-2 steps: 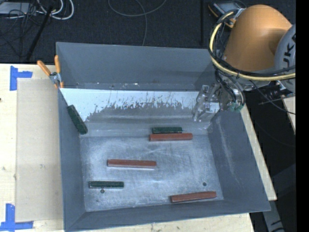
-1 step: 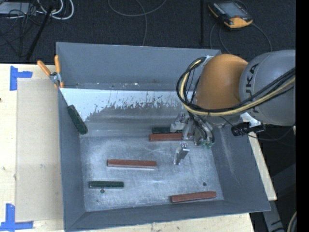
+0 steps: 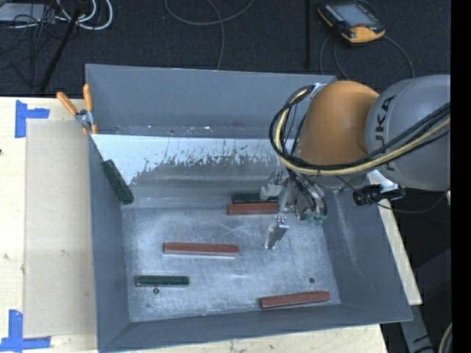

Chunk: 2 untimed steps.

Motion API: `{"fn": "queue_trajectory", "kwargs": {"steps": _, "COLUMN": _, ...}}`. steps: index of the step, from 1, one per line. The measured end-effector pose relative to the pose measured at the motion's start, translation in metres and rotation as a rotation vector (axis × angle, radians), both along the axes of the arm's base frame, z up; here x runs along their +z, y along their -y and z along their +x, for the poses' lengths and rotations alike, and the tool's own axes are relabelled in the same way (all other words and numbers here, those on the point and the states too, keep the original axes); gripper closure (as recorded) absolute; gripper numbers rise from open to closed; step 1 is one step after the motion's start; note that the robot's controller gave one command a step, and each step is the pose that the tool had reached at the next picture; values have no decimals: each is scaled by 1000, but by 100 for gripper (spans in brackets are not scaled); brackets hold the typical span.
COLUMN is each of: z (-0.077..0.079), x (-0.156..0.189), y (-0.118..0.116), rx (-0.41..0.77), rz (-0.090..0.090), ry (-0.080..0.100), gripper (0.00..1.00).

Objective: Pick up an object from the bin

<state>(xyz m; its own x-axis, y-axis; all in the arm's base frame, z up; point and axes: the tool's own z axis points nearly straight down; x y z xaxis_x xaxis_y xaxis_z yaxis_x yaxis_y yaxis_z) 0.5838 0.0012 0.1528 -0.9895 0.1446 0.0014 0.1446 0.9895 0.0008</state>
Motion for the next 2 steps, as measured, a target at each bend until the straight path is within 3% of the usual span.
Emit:
{"fn": "queue_trajectory", "kwargs": {"steps": 1, "z": 6, "x": -38, "y": -24, "rx": -92, "rz": -1, "ry": 5, "gripper": 0}}
{"fn": "queue_trajectory", "kwargs": {"steps": 2, "z": -13, "x": -65, "y": -52, "rx": -125, "rz": 0, "ry": -2, "gripper": 0}}
